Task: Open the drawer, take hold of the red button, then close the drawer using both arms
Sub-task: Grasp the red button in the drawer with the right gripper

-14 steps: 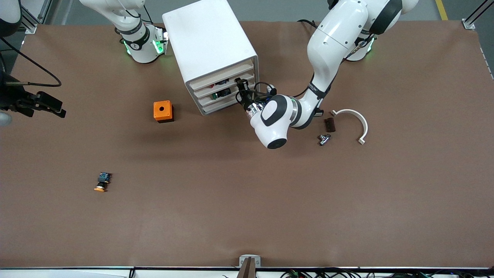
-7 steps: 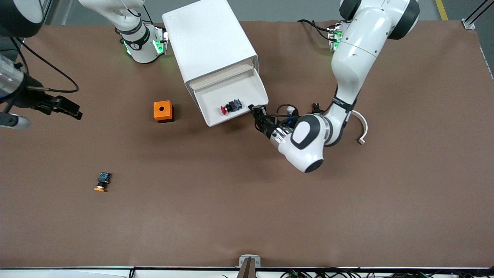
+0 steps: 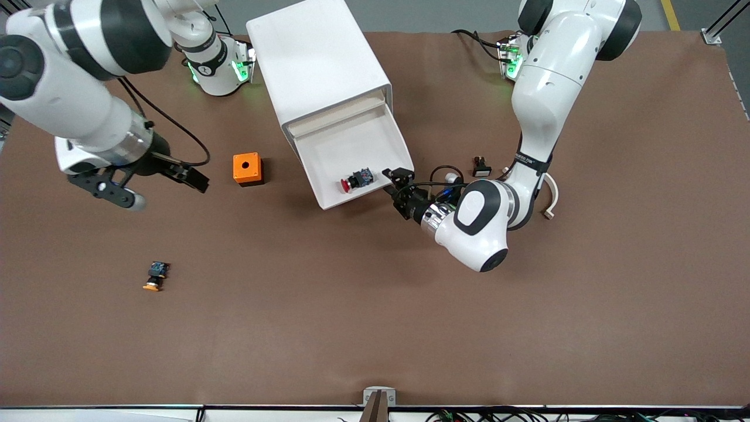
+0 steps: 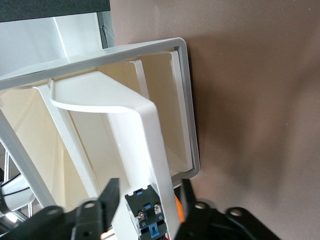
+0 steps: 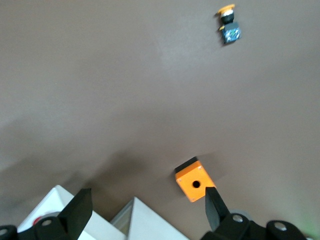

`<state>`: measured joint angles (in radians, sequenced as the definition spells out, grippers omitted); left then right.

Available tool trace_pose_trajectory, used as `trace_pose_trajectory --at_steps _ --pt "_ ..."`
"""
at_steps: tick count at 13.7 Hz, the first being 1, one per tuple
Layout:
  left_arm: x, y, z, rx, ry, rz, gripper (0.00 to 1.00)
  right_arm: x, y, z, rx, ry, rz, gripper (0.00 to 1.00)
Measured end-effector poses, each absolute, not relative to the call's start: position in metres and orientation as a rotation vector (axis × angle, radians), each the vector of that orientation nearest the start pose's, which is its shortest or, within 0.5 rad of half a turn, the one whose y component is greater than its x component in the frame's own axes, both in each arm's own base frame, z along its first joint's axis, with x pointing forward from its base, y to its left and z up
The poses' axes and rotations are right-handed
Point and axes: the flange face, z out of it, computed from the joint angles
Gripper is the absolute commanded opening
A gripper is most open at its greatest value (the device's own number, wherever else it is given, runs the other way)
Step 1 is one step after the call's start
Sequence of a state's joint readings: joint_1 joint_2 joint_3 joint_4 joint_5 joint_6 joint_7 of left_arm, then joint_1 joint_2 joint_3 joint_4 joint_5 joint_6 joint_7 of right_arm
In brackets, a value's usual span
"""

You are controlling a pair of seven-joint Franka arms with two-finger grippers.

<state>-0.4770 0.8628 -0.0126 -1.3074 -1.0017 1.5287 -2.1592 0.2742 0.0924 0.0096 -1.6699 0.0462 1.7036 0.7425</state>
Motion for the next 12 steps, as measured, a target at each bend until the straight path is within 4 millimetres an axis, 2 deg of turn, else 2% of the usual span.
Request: trace_pose_trajectory --at_steps 3,5,9,12 --pt "0.574 -0.397 0.233 1.737 2.431 -1.696 0.99 0.552 0.220 0.522 -3.004 0.881 0.120 1.00" --pt "0.590 -0.382 0.243 1.862 2.425 -1.515 0.99 0.540 0.261 0.510 -2.977 0.977 0.114 1.00" --pt "0.624 -0.339 0.294 2.126 2.263 -1.149 0.99 0.511 0.330 0.473 -2.884 1.162 0.067 1.00" --pt "0.647 -0.300 0.352 2.349 1.962 -0.893 0.99 0.490 0.376 0.436 -2.812 1.287 0.049 1.00"
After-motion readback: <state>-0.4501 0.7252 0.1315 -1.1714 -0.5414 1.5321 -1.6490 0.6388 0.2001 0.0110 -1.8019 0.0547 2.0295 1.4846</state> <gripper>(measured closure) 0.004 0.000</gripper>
